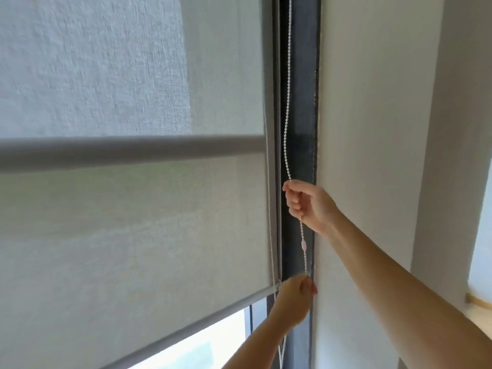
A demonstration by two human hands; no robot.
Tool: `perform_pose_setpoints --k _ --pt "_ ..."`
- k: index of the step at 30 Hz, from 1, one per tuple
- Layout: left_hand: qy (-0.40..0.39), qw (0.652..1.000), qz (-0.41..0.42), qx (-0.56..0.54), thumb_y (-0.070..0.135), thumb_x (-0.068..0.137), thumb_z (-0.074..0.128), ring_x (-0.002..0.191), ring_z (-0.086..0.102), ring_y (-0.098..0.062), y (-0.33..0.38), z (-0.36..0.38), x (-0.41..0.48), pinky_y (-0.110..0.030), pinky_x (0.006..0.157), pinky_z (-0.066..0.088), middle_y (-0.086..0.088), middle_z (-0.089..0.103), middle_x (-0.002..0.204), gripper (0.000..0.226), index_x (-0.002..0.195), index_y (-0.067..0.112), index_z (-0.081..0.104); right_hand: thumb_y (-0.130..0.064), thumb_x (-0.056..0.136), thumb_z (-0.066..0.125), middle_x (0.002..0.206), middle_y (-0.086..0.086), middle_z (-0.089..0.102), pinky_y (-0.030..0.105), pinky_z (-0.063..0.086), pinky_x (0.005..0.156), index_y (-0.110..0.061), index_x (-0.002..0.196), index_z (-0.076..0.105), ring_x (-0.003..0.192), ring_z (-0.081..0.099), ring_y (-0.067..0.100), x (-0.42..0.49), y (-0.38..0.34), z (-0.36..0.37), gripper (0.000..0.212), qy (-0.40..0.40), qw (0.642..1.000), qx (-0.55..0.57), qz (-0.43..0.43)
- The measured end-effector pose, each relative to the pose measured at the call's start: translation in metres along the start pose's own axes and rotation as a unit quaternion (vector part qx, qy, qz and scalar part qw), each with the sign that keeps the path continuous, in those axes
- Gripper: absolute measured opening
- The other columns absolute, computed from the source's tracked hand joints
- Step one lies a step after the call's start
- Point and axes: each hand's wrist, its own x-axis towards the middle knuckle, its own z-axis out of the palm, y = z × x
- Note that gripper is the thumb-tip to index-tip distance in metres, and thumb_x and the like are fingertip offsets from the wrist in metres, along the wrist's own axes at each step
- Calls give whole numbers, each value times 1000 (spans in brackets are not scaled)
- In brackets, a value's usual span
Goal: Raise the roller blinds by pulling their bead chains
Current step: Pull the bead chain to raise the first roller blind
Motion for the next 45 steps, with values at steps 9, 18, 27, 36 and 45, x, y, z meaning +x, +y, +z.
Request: perform_pose_setpoints --k 9,18,27,36,45 --pt "80 952 75 -286 -1 87 50 57 65 -8 135 -63 24 -21 61 50 1 67 65 24 98 11 67 -26 89 64 69 -2 58 21 41 50 -12 97 58 60 55 12 64 -182 88 17 -85 991 -49 -91" --pt "331 915 161 -166 16 103 38 46 30 -5 127 -44 2 -21 45 26 11 37 47 32 77 23 57 -20 91 59 95 1 52 20 48 62 -7 122 44 77 54 12 72 -182 113 37 227 886 -325 -239" --pt "351 914 168 -112 15 102 37 47 35 -5 117 -40 4 -16 44 27 11 39 50 38 68 30 43 -17 89 55 122 10 44 21 46 91 -2 130 38 101 47 13 47 -198 124 46 315 762 -429 -369" --pt "338 913 219 -68 14 100 34 47 33 -5 103 -32 7 -16 45 25 12 39 54 31 71 22 43 -14 98 46 59 -1 39 29 14 44 -4 94 54 47 24 10 44 -195 101 14 144 936 -18 -321" --pt "332 922 199 -14 7 101 36 47 38 -6 69 -33 22 -14 45 26 13 39 52 45 67 36 36 -13 100 40 53 -4 32 24 14 38 -9 89 61 44 19 9 43 -165 93 24 137 939 18 -315"
